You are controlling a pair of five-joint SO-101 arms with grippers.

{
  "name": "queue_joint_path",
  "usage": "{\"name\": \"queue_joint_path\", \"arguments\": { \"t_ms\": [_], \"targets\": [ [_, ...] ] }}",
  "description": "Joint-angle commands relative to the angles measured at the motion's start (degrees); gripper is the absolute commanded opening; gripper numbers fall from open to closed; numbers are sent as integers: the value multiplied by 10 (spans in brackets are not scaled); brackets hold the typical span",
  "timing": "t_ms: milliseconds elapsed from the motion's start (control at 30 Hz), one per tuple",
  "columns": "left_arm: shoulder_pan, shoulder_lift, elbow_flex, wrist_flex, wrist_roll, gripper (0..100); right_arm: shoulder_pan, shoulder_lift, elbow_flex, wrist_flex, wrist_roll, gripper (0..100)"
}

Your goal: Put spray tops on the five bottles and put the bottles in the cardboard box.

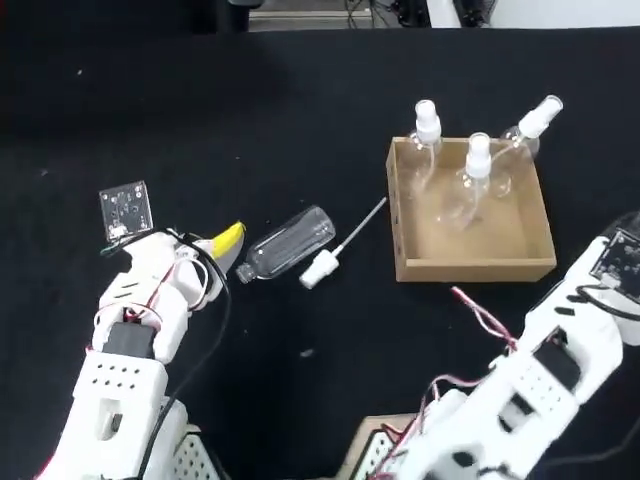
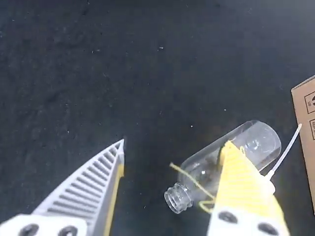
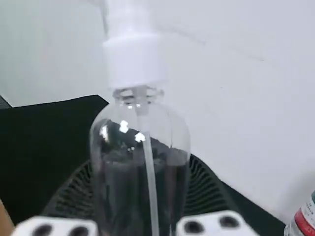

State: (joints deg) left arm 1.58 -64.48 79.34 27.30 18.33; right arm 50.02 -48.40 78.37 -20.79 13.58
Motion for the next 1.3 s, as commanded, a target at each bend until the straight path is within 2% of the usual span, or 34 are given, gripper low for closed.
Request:
{"name": "queue_joint_path", "arguments": {
  "t_ms": [0,167,567,900,1267],
  "targets": [
    [-3,-10,-6,-14,-1,288,12,116,-41,-120,-18,10],
    [-7,-10,-6,-14,-1,288,29,289,-118,-227,-84,12],
    [-7,-10,-5,-14,-1,288,43,632,-274,-483,-87,12],
    [-5,-10,-5,-14,-1,288,56,866,-513,-494,-89,11],
    [-7,-10,-5,-15,-1,288,69,986,-625,-495,-90,11]
  ]
}}
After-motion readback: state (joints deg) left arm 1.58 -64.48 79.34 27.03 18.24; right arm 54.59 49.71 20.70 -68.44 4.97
